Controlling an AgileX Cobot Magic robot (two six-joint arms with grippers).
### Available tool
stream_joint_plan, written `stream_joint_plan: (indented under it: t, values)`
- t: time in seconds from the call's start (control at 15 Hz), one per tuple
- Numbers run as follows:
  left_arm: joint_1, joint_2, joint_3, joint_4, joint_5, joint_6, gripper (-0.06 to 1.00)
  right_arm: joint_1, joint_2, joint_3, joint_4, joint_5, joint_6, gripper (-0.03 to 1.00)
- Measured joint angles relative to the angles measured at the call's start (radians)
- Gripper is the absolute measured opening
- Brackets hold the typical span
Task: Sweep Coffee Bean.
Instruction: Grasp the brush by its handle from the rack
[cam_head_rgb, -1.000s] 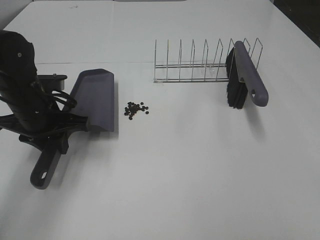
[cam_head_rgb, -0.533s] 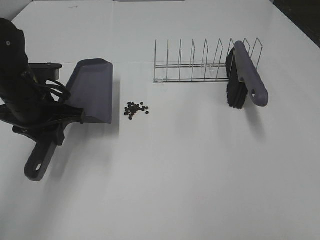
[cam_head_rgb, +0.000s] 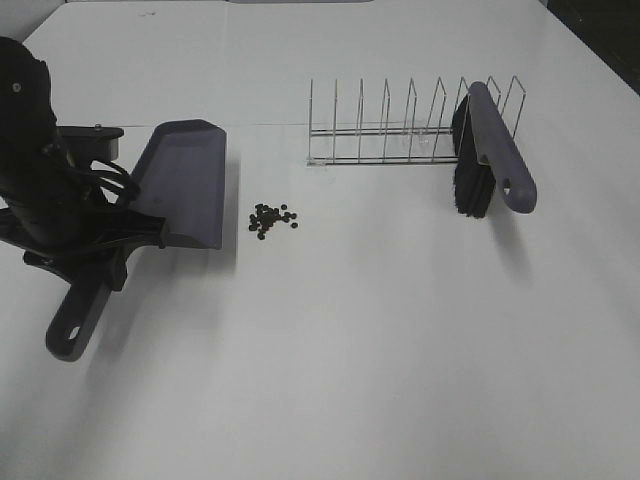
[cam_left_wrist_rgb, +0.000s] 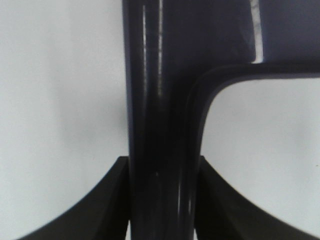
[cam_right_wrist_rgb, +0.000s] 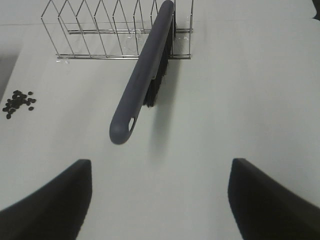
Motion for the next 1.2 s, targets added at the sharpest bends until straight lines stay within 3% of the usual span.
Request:
stream_joint_plan:
  t: [0.33, 0.67, 0.73, 1.0, 1.07, 1.2]
  values:
    - [0.0, 0.0, 0.0, 0.004, 0.0, 0.0, 0.32, 0.0, 0.517, -0.44, 0.027, 0.022, -0.062, 0.64]
    - [0.0, 0.0, 0.0, 0.005, 0.0, 0.0, 0.32, 0.007, 1.019, -0.906, 0.03, 0.251, -0.062, 0.58]
    - [0.0, 0.0, 0.0, 0.005, 0.0, 0.0, 0.32, 0.007, 1.019, -0.906, 0.03, 0.251, -0.062, 0.58]
    - [0.0, 0.0, 0.0, 0.004, -0.002, 0.0, 0.32, 0.077, 1.24, -1.146, 0.02, 0.275, -0.062, 0.57]
    - [0.0, 0.0, 0.0, 0.003, -0.002, 0.0, 0.32, 0.094, 1.329, -1.247, -0.005, 0.31, -0.057, 0.55]
    - [0.0, 0.0, 0.0, 0.003, -0.003, 0.0, 0.32, 0.094, 1.403, -1.298, -0.036, 0.347, -0.037, 0.54]
